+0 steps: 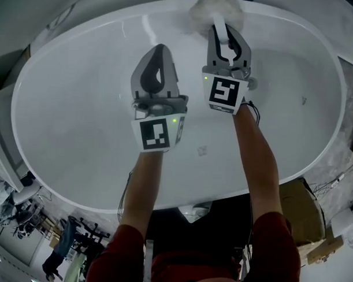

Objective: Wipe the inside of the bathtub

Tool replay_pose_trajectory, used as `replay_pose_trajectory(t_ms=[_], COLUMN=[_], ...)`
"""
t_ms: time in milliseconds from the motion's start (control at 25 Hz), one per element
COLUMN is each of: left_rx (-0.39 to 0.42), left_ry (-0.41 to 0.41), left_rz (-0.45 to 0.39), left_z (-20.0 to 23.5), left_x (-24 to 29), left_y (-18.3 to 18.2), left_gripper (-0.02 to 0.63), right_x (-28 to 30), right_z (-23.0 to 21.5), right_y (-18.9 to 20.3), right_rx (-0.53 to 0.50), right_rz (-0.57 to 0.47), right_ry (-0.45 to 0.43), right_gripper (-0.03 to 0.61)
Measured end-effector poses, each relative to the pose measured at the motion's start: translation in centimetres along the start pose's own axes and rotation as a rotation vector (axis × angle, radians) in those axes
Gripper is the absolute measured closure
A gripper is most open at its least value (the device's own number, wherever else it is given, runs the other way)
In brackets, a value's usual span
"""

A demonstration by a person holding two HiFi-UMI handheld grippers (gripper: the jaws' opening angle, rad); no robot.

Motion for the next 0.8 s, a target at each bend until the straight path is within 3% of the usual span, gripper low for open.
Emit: replay_pose_trajectory(t_ms=[320, 560, 800], left_rx=[-0.02, -0.026, -0.018], left_ry=[0.061, 0.111, 0.135], left_rz=[-0.013, -0.027, -0.035], left_z=[-8.9, -14.4, -16.1], left_x=[4.2, 6.6, 6.9], left_y=[-0.9, -1.5, -2.0], left_gripper=[0.598, 0.598, 0.598], right_x=[-2.1, -4.1, -4.9], right_z=[-12.2, -22.1, -24.3], right_y=[1.4, 2.7, 3.3], right_rx=[0.009, 0.089, 0.116], right_rz=[-0.004, 0.014, 0.034], right_ry=[0.109, 0.287, 0.344], right_gripper=[0.486, 0.486, 0.486])
Point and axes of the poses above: the fingertips, and each gripper's own axes: x forward along the fingers, z to its left, y out of its underside, the point moved 5 cm from there along -x, backward along the fingers, and after that the axes turned 12 degrees about x, right-handed, at the moved point
